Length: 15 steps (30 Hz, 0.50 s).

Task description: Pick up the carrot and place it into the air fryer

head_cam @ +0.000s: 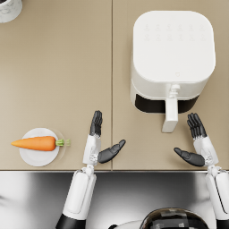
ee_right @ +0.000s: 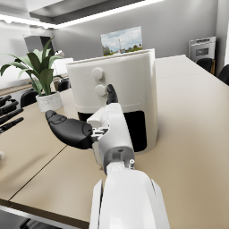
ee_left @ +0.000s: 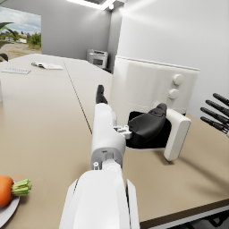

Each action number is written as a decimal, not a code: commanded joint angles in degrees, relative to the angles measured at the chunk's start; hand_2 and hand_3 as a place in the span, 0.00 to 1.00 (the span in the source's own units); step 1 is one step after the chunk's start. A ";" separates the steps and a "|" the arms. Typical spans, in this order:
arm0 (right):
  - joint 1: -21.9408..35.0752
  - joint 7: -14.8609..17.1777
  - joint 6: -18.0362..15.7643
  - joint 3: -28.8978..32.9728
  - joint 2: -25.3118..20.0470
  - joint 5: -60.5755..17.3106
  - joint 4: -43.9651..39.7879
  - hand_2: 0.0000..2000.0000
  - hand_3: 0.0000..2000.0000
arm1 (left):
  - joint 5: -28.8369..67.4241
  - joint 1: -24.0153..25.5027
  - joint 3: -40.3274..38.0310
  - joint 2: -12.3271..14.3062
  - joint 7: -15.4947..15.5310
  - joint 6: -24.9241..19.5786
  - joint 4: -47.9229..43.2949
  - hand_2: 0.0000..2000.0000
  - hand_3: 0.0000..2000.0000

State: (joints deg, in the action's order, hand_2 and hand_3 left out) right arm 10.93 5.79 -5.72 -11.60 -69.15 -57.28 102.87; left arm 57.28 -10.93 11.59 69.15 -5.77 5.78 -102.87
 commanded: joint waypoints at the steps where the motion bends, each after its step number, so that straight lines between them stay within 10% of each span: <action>1: 0.00 0.00 0.00 0.00 0.00 0.00 0.00 0.00 0.00 | 0.00 0.00 0.00 0.00 0.00 0.00 0.00 0.00 0.00; 15: 0.00 0.00 0.00 0.00 0.00 0.00 0.00 0.00 0.00 | 0.00 0.00 0.00 0.00 0.00 0.00 0.00 0.00 0.00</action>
State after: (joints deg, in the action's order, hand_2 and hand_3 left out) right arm 10.93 5.79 -5.72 -11.60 -69.15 -57.28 102.87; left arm 57.28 -10.93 11.59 69.15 -5.77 5.78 -102.87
